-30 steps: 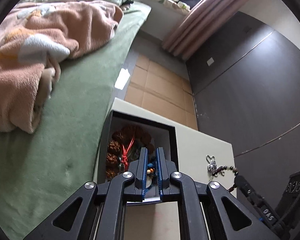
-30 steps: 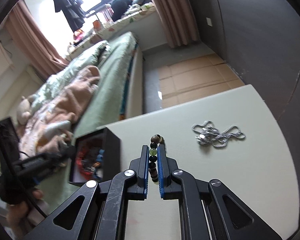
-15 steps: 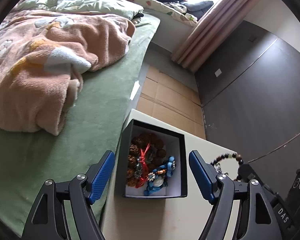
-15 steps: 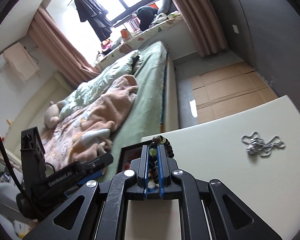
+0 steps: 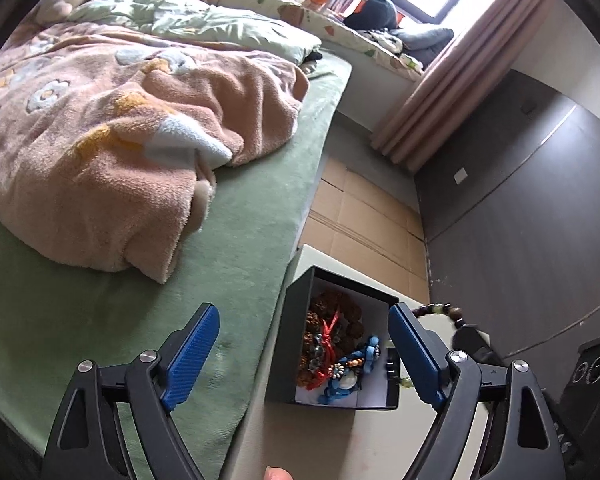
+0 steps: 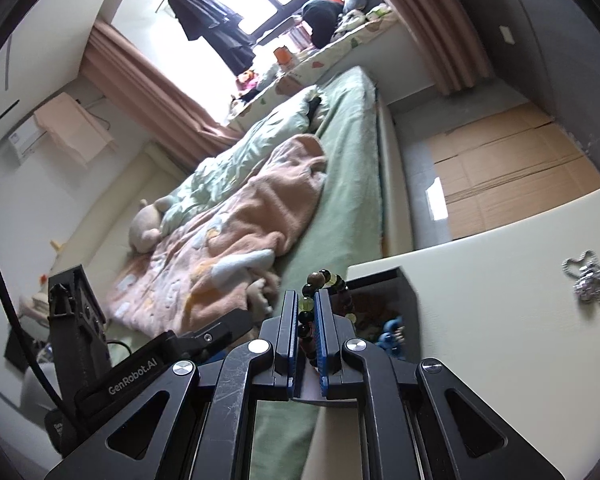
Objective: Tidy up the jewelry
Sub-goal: 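Carry the dark-and-green beaded bracelet into the box and open the right gripper, then grasp the silver chain necklace with the left gripper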
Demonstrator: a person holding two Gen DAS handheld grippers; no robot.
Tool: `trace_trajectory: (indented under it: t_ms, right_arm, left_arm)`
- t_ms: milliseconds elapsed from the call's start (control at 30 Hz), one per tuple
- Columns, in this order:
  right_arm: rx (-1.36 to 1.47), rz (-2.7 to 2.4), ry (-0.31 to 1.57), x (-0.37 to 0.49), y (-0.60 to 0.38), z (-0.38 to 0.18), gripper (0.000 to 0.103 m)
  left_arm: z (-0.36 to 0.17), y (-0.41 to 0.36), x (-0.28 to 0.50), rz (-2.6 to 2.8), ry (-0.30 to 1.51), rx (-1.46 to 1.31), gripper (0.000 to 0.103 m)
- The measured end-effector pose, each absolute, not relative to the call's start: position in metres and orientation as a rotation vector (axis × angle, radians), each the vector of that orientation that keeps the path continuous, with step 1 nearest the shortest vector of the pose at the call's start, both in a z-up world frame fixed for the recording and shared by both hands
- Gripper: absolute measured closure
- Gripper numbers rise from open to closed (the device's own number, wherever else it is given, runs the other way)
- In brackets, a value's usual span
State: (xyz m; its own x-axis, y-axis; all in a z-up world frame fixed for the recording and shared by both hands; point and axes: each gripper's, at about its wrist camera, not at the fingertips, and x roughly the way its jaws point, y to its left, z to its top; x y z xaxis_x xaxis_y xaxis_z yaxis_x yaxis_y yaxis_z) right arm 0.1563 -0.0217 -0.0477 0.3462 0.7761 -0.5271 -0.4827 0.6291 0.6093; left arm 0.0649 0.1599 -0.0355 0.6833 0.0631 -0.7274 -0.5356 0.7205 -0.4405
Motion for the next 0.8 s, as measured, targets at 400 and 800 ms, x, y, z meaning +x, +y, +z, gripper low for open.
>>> trace_trajectory:
  t_ms: [400, 800]
  right_arm:
    - [0.411, 0.719, 0.980, 0.169, -0.065, -0.058, 0.051]
    - [0.437, 0.550, 0.973, 0.173, -0.152, -0.049, 0.025]
  left_arm:
    - [-0.034, 0.145, 0.071, 0.339, 0.752, -0.669, 0.010]
    - [-0.035, 0.086, 0.095, 0.219, 0.766, -0.580, 0.008]
